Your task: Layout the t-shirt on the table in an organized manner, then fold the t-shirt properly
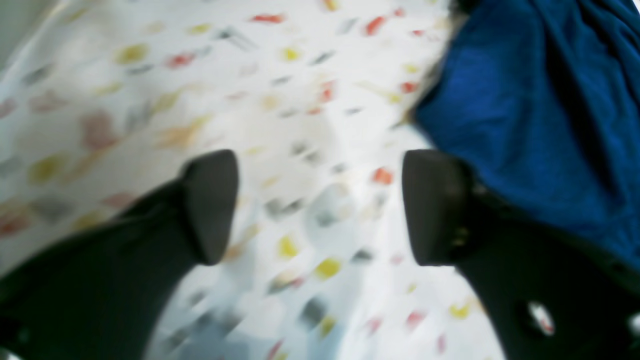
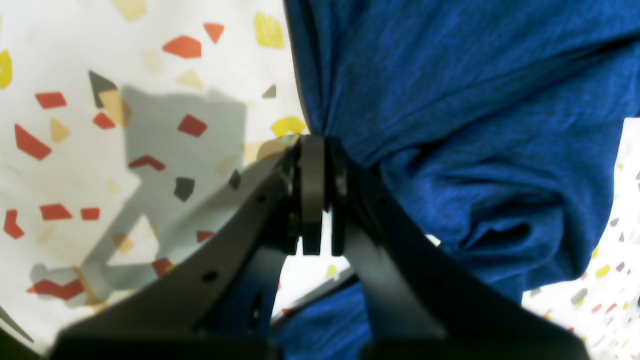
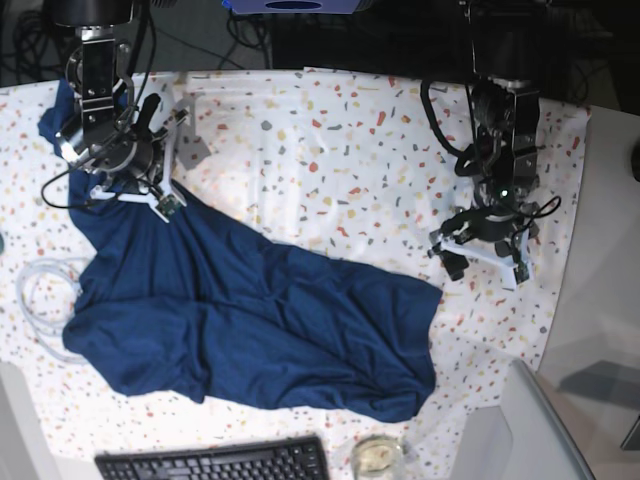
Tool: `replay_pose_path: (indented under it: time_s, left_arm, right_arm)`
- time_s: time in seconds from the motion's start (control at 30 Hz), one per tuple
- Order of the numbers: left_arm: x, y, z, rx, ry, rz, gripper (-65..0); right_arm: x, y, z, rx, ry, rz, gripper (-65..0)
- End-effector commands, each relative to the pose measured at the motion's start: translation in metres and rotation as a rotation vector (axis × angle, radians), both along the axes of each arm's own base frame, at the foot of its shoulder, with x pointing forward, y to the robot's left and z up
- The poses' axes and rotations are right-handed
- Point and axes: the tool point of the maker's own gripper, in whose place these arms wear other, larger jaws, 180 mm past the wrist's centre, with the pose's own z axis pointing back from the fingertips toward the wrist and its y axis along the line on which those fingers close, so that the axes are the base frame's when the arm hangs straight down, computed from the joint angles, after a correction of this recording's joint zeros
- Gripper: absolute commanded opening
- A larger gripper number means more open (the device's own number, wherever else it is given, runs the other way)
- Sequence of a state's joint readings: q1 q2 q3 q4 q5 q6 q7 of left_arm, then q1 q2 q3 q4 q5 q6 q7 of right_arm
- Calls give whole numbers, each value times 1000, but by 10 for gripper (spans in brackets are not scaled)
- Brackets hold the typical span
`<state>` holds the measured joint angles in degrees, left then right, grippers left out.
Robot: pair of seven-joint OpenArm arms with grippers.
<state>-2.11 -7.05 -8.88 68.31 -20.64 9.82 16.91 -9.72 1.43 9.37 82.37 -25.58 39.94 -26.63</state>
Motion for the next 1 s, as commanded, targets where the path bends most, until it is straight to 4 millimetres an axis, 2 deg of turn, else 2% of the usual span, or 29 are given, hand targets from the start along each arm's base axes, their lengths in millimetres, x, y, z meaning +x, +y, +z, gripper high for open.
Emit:
replay_pose_path:
  time_s: [0.0, 0.17, 0.27, 0.33, 0.37, 0.43, 0.5, 0.57, 0.6, 0.7, 0.73, 0.83, 0.9, 0.97]
  left_arm:
    - [19, 1, 12, 15, -43, -10, -140]
    - [55, -21, -1, -3, 8, -61, -142]
    - [75, -42, -4, 7, -8, -96, -142]
    - [80, -51, -11, 19, -14, -109, -148]
    - [81, -59, -16, 21, -4, -125, -176]
    - [77, -69, -28, 17, 29, -143, -285]
    - [73, -75, -33, 8, 41, -145, -453]
    - [67, -70, -36, 12, 47, -137, -634]
    - [66, -68, -34, 6, 36, -128, -650]
    - [46, -35, -26, 10, 0, -54, -650]
    - [35, -30, -26, -2, 14, -39, -650]
    - [-1, 3, -24, -18, 118, 51, -650]
    - [-36, 21, -19, -29, 193, 169, -650]
    - [-56, 26, -3, -39, 215, 232, -650]
  right_arm:
    - [8, -2, 7, 0, -27, 2, -650]
    - [8, -2, 6, 0, -26, 2, -650]
    - [8, -2, 6, 0, -26, 2, -650]
    - [8, -2, 6, 0, -26, 2, -650]
    - [8, -2, 6, 0, -27, 2, -650]
    - [8, -3, 7, -1, -27, -1, -650]
    - [8, -4, 7, -2, -28, -6, -650]
    - [8, -5, 7, -3, -28, -6, -650]
    - [8, -5, 7, -3, -28, -6, -650]
    - [8, -14, 7, -22, -27, -4, -650]
    - [6, -15, 6, -25, -22, -4, -650]
    - [5, -16, 6, -27, -22, -3, -650]
    - [5, -16, 7, -28, -24, -3, -650]
    - [5, -16, 7, -29, -24, -3, -650]
